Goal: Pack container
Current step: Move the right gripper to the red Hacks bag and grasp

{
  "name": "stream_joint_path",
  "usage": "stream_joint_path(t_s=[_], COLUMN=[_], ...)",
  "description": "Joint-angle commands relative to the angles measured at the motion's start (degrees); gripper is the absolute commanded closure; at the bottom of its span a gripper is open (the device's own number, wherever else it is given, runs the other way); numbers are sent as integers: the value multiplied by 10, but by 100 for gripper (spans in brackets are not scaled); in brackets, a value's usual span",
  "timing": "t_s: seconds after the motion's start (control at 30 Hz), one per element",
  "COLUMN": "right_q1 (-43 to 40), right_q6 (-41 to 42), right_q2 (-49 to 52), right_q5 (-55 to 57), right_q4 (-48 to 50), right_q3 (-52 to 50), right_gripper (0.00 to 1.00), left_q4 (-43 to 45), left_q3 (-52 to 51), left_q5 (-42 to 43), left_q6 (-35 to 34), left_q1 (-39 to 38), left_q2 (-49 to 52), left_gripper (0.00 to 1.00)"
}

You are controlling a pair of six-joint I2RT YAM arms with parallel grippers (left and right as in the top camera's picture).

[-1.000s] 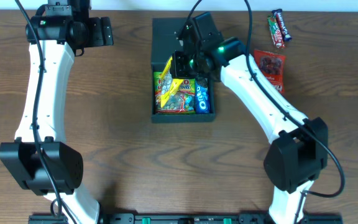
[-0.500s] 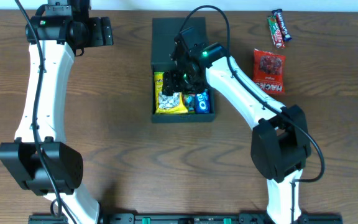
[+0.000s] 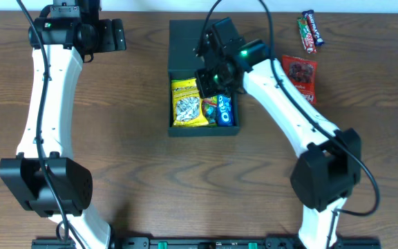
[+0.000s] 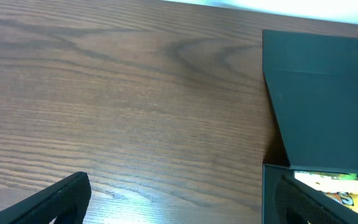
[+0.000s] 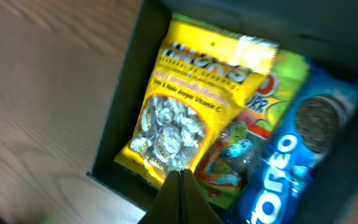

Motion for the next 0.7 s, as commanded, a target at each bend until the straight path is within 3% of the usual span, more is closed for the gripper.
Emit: stream_joint_path(t_s=[0.0,0.37,0.57,0.67], right_q1=[7,9,-16,-49], right_q6=[-46,-57,-59,-69], right_q2=[45,122,49,-3], right_q5=[-31,-37,-44,16], right_q4=[5,16,17,18], right_q3=[-9,-6,65,86], right_gripper=[99,99,99,98], left_q4=[0,1,1,1], left_q3=[13,13,13,13], left_q5=[0,0,0,0], left_q6=[2,2,2,2], left_q1=[2,2,2,2], left_q2=[-5,-5,-5,-5], left_gripper=[5,5,5,5])
